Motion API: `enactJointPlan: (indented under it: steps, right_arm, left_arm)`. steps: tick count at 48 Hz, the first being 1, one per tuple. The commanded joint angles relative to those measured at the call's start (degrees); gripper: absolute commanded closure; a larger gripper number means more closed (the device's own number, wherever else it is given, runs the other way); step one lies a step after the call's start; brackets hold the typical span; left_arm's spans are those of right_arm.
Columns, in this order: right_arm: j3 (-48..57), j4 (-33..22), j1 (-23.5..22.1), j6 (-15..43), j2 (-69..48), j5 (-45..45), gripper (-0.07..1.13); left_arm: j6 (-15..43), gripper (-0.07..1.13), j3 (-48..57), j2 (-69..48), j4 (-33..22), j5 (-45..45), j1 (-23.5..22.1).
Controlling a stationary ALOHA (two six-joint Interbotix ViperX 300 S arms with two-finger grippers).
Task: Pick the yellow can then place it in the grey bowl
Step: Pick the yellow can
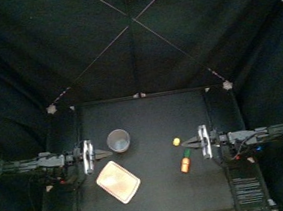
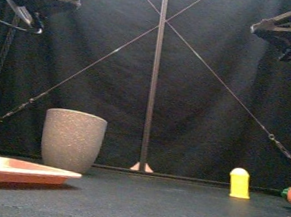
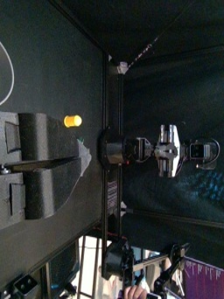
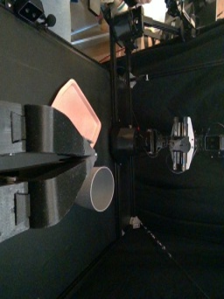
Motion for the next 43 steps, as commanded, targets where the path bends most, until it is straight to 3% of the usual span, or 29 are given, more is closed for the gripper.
enactJointPlan:
  steps: [1,21,25,30,39,43]
  right_arm:
    - [0.26,0.09,-0.88,0.26,1.49,0.26,1.07]
    - [3.43,1.67,-13.97,1.49,15.73,11.87,1.05]
    - [3.34,2.37,-15.64,1.49,18.02,11.95,0.99]
    - [3.08,3.96,-16.52,1.58,19.69,11.78,0.72]
    - [3.34,9.67,-17.58,1.49,20.48,9.49,0.09]
    - [3.43,10.72,-18.46,1.41,21.36,9.4,-0.05]
  left_arm:
    - [0.09,1.08,-0.79,0.7,0.0,-0.62,0.26]
    - [0.26,1.07,1.14,0.79,-0.09,-0.62,1.85]
    - [0.26,1.07,0.88,0.79,0.0,-0.79,1.93]
    - [0.26,1.07,0.79,0.7,0.09,-0.88,1.93]
    - [0.26,1.07,0.97,0.79,0.18,-0.88,2.11]
    - [0.26,1.07,0.97,0.79,0.18,-0.88,2.02]
